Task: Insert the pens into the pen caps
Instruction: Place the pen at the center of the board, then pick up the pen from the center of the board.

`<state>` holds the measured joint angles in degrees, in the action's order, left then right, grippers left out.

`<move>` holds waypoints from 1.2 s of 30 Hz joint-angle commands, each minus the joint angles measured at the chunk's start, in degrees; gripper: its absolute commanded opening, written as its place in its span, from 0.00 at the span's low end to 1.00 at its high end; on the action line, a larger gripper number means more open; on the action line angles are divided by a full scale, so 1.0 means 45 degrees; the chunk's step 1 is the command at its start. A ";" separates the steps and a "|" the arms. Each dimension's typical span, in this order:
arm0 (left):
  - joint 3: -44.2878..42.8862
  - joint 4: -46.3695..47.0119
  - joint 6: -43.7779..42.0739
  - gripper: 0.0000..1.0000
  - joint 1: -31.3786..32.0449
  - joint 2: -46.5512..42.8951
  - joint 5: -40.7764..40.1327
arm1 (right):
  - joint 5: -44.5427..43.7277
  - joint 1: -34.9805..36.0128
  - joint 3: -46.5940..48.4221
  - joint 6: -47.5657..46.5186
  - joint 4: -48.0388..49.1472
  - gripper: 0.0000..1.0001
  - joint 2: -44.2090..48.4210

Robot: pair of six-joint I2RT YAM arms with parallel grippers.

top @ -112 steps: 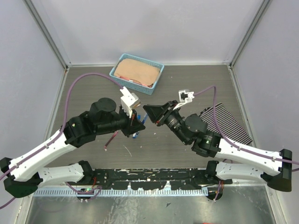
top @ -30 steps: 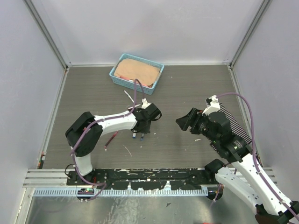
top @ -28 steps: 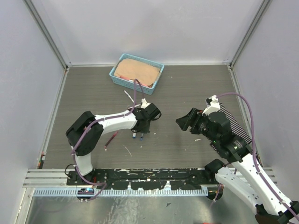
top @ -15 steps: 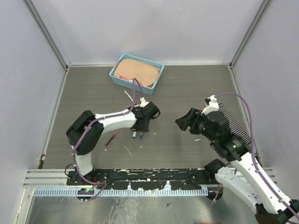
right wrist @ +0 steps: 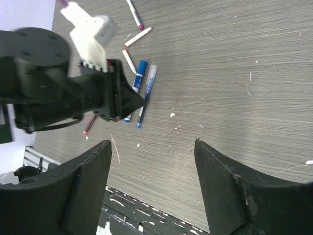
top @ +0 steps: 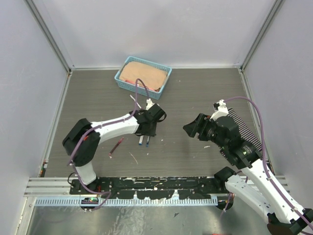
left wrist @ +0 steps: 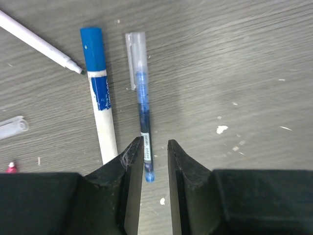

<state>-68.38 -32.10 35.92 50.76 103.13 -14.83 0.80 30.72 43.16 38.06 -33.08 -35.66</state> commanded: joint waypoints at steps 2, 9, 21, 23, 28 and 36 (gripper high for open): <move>-0.0687 -0.0045 -0.1219 0.35 -0.0044 -0.2350 -0.0248 | -0.0020 -0.0034 0.0351 -0.0361 0.0144 0.74 0.0019; -0.0072 -0.2904 -0.1907 0.43 -0.0933 -0.4583 -0.1132 | 0.0242 -0.0040 0.0351 -0.0515 0.0267 0.74 -0.0172; 0.4419 -0.3427 -0.1408 0.50 -0.3109 -0.8712 0.0754 | 0.1020 -0.0030 0.0235 -0.0859 0.0865 0.74 -0.0878; 0.4523 -0.3432 -0.1189 0.51 -0.3186 -0.8146 0.0461 | 0.1051 -0.0030 0.0234 -0.0876 0.0867 0.74 -0.0867; 0.4119 -0.3669 -0.0760 0.52 -0.3248 -0.6958 -0.0293 | 0.1044 -0.0030 0.0169 -0.0911 0.0789 0.73 -0.0729; 0.5487 -0.1966 0.0063 0.59 -0.4248 -0.6172 0.0643 | 0.1203 -0.0022 0.0131 -0.1006 0.0772 0.74 -0.0699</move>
<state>-46.85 -45.15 33.63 33.36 73.01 -13.69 4.89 30.72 43.16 34.98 -32.51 -39.62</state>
